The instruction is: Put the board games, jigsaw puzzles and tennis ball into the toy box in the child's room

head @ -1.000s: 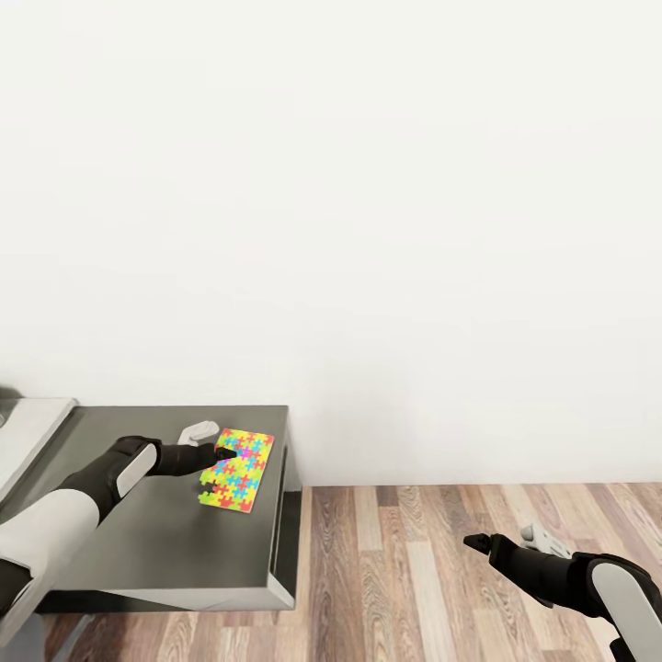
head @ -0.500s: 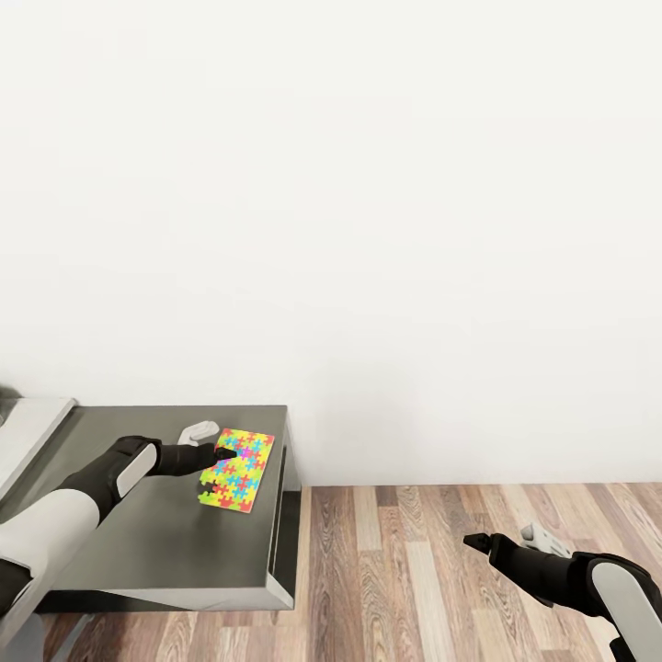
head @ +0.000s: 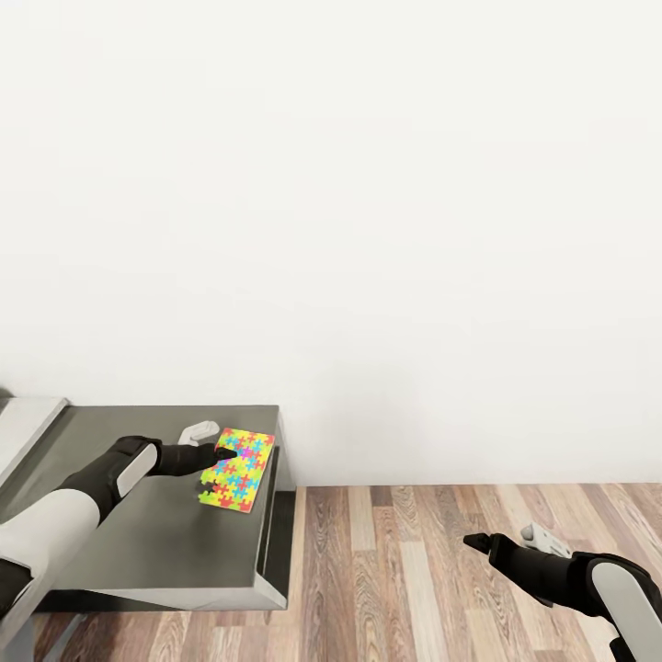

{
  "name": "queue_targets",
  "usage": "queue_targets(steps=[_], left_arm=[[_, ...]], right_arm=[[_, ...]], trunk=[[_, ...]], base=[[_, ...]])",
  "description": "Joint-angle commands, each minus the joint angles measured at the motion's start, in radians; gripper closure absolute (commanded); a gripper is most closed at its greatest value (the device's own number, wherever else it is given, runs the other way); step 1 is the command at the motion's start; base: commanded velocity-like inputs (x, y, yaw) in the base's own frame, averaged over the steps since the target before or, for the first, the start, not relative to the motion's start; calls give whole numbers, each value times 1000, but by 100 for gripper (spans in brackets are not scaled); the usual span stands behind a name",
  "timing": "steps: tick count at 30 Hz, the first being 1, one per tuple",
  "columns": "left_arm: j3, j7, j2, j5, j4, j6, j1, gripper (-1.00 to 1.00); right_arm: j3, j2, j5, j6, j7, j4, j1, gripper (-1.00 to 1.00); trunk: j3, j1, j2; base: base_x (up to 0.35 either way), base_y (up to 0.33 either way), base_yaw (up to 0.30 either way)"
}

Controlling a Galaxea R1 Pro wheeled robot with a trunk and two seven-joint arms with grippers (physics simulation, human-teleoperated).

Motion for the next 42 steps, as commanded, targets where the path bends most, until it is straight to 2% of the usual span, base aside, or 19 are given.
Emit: queue_targets(steps=[1,17,42], left_arm=[[-4,-1,1,4,-1,4,-1,-100],[-4,-1,1,4,-1,4,-1,-100],[-4,-3,1,4,-1,4,-1,-100]], right_arm=[[0,0,-10,3,-10,-1,-1,-100],[-1,0,-10,3,-10,-1,-1,-100],[0,1,-10,1,-12,-1,-1,-100]], trunk=[[-2,1,-2],[-2,1,-2],[-2,1,-2]], base=[[0,-40,0],[0,-78,0],[0,-4,0]])
